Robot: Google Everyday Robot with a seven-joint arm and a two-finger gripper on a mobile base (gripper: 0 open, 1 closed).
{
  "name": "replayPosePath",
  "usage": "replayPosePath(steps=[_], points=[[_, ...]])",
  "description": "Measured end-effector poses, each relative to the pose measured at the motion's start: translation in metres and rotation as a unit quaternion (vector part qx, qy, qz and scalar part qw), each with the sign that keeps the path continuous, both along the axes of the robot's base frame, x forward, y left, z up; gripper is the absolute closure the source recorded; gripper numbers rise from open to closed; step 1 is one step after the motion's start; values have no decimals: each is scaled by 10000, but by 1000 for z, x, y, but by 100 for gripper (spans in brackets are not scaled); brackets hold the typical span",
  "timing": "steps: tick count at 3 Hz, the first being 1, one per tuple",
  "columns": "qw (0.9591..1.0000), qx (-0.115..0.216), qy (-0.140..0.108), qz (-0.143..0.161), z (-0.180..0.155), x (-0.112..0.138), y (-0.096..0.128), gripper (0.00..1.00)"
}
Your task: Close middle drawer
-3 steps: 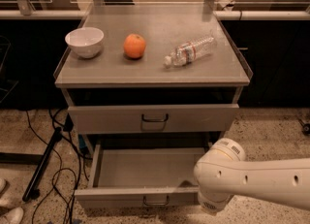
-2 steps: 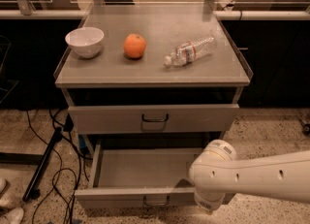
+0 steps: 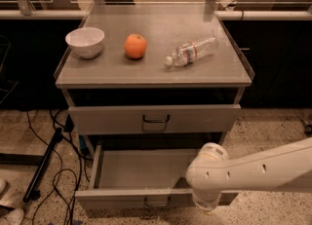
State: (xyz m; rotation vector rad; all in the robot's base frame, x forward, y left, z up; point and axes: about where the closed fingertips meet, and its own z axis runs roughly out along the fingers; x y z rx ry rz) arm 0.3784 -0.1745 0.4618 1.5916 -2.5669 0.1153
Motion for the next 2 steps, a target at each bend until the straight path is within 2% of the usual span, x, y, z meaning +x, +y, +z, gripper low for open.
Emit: replayPosePath(steps=[2], points=[[9999,-156,47,44,-32,17,0,100]])
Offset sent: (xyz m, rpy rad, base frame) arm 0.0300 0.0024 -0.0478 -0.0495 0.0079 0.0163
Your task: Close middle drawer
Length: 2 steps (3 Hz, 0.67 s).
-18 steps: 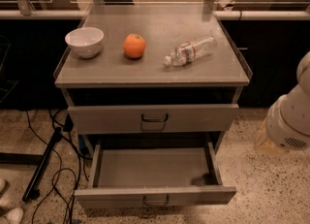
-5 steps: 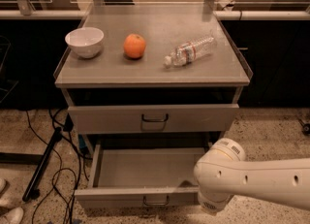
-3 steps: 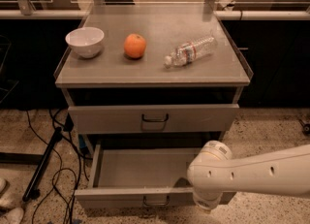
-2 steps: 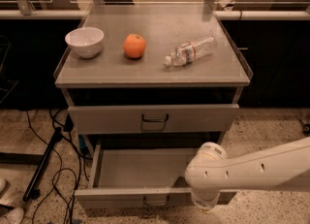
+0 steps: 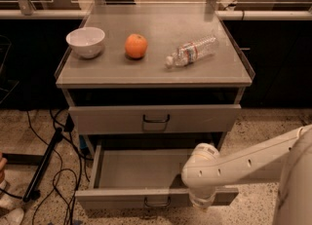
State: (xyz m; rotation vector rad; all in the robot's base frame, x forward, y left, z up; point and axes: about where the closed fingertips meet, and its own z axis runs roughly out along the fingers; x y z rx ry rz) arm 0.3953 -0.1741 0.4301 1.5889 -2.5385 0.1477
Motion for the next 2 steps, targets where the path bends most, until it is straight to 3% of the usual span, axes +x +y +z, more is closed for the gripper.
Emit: replayPosePath(steps=[2], points=[[9998,-186,-28,12,-20,25,6,100]])
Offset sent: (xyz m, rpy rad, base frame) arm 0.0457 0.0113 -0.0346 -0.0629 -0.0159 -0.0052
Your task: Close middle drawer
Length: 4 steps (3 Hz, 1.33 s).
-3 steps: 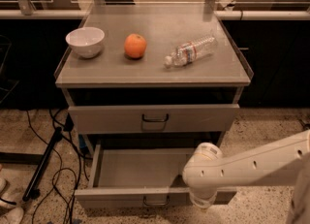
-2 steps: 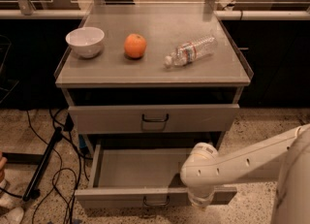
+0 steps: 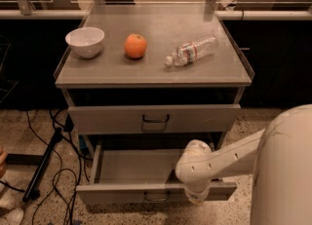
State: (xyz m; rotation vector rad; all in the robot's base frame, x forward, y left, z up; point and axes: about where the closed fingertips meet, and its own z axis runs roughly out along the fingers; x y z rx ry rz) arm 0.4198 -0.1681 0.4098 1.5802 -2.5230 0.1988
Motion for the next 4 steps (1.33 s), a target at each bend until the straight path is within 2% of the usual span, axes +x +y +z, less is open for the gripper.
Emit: replayPosePath(steps=[1,2,3,4], points=[[9998,-115,-139,46,-2,24,6,100],[9998,-123,-130,58,-2,23,6,100],[9988,-116,-454,-124,16,45,11,100],[9961,-17,-829,-286,39,75,18,100]])
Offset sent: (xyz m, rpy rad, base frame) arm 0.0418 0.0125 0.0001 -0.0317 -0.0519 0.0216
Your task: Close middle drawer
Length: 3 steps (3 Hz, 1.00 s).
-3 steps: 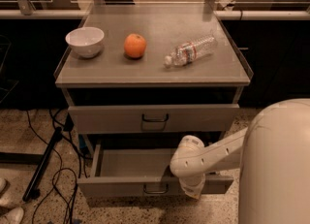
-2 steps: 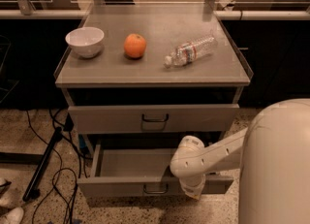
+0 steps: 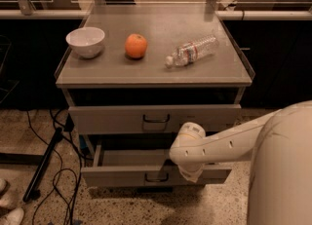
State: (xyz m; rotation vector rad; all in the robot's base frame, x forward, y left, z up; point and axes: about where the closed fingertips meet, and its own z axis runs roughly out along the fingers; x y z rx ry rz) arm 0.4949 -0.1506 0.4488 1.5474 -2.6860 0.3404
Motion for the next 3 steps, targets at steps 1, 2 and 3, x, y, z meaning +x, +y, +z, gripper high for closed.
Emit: replayPosePath(steps=[1,2,3], points=[[10000,30,-17,5,4,0,-1,100],[9996,-53,278,-17,-25,-12,1,100],[9994,-106,326,-13,-36,-13,2,100]])
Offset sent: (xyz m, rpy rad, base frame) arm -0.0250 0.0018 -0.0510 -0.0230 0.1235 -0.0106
